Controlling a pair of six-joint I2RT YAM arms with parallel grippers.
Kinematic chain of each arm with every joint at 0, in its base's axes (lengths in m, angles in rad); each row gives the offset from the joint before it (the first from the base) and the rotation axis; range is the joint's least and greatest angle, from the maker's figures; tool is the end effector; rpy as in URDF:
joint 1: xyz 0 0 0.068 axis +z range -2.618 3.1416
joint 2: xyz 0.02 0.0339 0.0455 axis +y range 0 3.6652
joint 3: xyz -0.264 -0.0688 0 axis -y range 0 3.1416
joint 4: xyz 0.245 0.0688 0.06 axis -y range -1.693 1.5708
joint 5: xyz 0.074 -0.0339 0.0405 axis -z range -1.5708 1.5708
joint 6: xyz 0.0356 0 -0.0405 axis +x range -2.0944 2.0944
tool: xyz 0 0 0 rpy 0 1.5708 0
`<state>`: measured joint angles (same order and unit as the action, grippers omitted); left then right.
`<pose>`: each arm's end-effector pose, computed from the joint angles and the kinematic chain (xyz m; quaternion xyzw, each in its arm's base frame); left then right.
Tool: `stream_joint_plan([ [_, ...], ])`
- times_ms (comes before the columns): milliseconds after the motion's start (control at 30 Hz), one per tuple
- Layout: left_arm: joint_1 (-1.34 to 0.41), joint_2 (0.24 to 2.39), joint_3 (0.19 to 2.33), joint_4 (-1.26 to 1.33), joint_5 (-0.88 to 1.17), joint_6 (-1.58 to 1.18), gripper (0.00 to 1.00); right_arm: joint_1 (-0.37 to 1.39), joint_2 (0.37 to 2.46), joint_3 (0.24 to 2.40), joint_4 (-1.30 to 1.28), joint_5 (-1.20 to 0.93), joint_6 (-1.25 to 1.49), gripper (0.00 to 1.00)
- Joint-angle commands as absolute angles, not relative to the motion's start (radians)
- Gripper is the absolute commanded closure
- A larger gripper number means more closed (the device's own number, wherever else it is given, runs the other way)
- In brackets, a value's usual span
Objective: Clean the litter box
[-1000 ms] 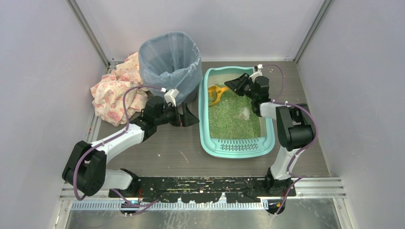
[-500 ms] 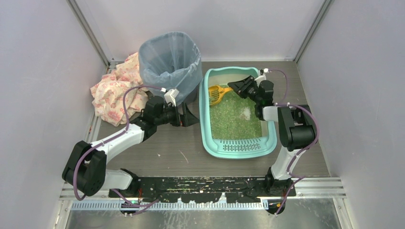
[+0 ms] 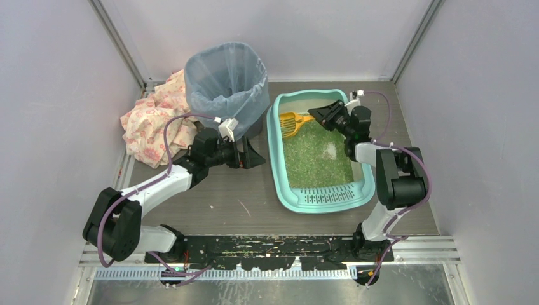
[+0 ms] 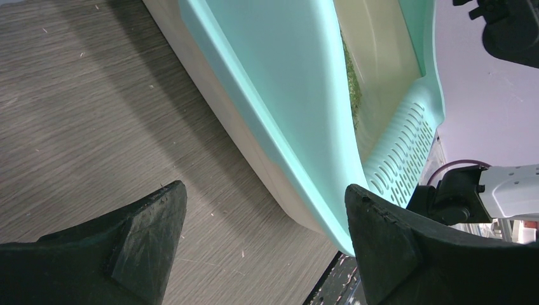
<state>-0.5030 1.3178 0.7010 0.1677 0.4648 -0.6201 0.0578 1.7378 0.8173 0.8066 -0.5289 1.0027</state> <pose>0.2410 -0.1508 0.2304 0.0741 0.8298 -0.4407 0.3343 0.3624 0.0390 0.2033 0.1728 0.7206 0.4932 0.4557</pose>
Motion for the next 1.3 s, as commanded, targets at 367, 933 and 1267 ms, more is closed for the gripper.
stream_joint_plan([
  [367, -0.506, 1.303, 0.724, 0.218, 0.486, -0.617, 0.06, 0.078, 1.581, 0.822, 0.740, -0.517, 0.916, 0.99],
  [933, -0.508, 1.316, 0.724, 0.232, 0.495, -0.625, 0.06, -0.052, 1.507, 0.752, 0.755, -0.557, 0.942, 0.99],
  [1267, -0.507, 1.324, 0.726, 0.233, 0.495, -0.624, 0.06, -0.080, 1.431, 0.753, 0.636, -0.528, 0.858, 0.99],
])
